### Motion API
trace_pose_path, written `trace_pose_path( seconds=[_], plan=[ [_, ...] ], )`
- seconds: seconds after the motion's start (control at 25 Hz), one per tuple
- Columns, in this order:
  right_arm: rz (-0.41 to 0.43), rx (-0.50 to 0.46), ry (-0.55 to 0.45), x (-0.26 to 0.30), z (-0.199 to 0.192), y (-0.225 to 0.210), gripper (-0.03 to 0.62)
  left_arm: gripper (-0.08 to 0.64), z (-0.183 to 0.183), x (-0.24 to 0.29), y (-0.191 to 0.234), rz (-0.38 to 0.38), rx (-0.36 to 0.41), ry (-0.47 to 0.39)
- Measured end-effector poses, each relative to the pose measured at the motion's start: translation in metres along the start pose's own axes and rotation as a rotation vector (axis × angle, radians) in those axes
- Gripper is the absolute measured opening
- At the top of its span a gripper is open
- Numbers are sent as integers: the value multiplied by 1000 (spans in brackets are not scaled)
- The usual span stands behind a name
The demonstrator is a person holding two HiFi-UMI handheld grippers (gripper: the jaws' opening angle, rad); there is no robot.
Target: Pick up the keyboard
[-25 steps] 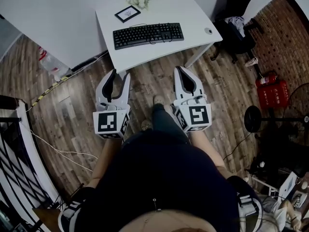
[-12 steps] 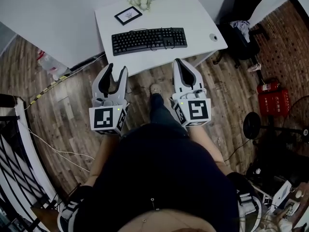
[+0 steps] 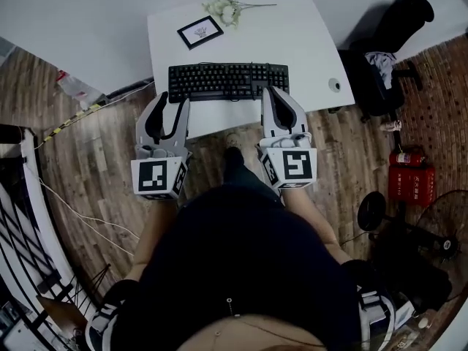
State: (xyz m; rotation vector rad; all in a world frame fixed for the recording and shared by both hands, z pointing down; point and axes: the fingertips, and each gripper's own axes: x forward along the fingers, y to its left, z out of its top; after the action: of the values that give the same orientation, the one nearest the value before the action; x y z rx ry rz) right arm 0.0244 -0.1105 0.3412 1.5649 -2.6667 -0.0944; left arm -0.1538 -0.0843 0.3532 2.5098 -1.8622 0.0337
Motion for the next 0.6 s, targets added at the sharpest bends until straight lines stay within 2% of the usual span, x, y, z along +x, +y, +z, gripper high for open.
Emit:
trace_pose_path(
  seconds=[0.36,0.6],
  plan=[
    [104,-1,61,81,-42,-45,11,172,-21,82,29,90,-1,51],
    [171,-3,125,115,-79,-68,12,172,-69,113,54,145,-82,155]
  ],
)
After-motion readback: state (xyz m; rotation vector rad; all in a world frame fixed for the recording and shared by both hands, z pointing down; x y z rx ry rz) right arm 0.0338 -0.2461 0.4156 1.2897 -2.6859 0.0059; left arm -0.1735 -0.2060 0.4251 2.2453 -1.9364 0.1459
